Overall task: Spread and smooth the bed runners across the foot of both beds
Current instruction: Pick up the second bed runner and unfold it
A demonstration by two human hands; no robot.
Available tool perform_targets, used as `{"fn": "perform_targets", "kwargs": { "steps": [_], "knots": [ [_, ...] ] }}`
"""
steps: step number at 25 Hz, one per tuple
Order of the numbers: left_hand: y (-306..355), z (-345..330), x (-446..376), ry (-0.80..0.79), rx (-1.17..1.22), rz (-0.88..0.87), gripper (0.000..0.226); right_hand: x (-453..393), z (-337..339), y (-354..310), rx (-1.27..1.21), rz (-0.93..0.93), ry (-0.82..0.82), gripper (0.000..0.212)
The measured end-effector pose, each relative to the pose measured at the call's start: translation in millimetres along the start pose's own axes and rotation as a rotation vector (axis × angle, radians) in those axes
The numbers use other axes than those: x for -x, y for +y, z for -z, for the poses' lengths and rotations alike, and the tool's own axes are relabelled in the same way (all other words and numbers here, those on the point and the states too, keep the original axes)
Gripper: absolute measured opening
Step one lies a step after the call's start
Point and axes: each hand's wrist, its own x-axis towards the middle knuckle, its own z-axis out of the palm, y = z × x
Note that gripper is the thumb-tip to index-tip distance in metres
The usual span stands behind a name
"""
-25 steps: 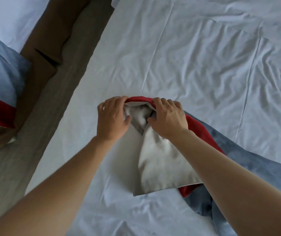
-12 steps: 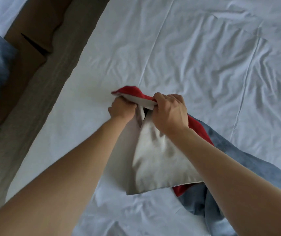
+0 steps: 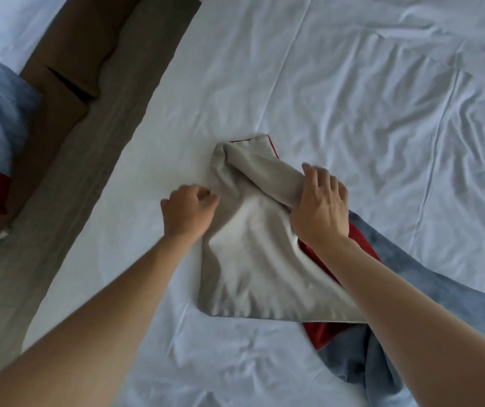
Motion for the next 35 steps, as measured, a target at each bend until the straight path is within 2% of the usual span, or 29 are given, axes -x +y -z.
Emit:
{"fn": "perform_targets", "kwargs": {
  "steps": [2,4,6,9,12,16,18,22,29,32,35],
  "knots": [
    [-4,-14,17,-0.02,0.007,0.006,0.027,-7,-4,-17,-0.004,0.143,0.082,0.067],
    [2,-23,26,-0.014,0.048,-0.006,0.03,-11,-12,-33,0.018,0.242,0.062,0.058],
    [1,-18,23,0.058,0.022,0.0,0.034,-10,-18,-38,0.059,0.252,0.008,0.05],
    [-27,9,-7,0.136,-0.023,0.101,0.032,-5,-24,-31,0.095,0.269,-0.023,0.048],
    [-43,25,-18,0.118,0.044,0.098,0.026,2,-25,-34,0.051,0.386,0.038,0.048],
    [-45,8,20,0.068,0.036,0.057,0.035,38,-38,-51,-0.028,0.59,0.034,0.033],
    [-47,1,41,0.066,0.037,0.04,0.037,58,-44,-52,-0.028,0.599,-0.02,0.029],
    [-49,-9,82,0.064,0.085,0.034,0.04,97,-56,-47,0.056,0.567,-0.124,0.045],
    [-65,-16,127,0.08,0.195,0.129,0.038,136,-70,-31,0.181,0.493,-0.123,0.047],
    [-64,-3,117,0.118,0.231,0.14,0.039,140,-70,-30,0.172,0.515,-0.021,0.018],
    [-62,21,92,0.183,0.231,0.124,0.039,123,-57,-30,0.075,0.497,0.093,0.006]
  ]
}}
